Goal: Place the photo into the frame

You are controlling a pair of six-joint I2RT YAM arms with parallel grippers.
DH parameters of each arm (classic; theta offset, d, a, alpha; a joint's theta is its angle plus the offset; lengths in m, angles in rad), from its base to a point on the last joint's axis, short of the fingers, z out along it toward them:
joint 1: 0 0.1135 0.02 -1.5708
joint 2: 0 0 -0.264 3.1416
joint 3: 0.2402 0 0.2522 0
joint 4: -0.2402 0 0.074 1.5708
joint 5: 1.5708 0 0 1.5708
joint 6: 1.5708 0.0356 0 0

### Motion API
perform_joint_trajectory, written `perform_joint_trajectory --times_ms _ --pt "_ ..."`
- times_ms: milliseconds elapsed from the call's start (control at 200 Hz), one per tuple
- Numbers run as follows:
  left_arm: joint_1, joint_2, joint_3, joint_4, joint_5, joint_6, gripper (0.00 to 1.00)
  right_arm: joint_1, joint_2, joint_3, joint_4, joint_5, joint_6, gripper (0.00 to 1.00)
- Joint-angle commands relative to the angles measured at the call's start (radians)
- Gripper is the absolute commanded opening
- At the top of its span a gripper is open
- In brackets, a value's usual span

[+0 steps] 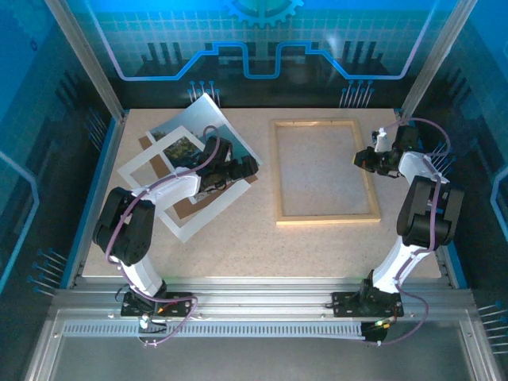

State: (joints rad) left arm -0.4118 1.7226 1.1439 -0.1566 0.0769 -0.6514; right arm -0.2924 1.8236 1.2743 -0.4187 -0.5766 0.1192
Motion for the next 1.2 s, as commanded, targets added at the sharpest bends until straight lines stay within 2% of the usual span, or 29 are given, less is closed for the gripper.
perform_joint_trajectory --times_ms 0,525,996,1196 --pt "-0.01 0.009 0.014 -0.014 0.021 0.019 0.99 -0.016 -0.03 0.02 -0.016 -0.016 -0.014 0.0" --pt "-0.01 0.015 0.026 -0.026 0.02 0.022 0.99 -0.021 -0.031 0.066 -0.045 -0.012 -0.06 0.0" --pt "-0.017 0.022 0.031 -0.026 0.02 0.022 0.99 -0.026 -0.034 0.048 -0.02 -0.045 -0.048 0.0" --pt "-0.018 0.022 0.031 -0.028 0.018 0.024 0.99 -0.028 -0.047 0.03 -0.012 -0.017 -0.042 0.0"
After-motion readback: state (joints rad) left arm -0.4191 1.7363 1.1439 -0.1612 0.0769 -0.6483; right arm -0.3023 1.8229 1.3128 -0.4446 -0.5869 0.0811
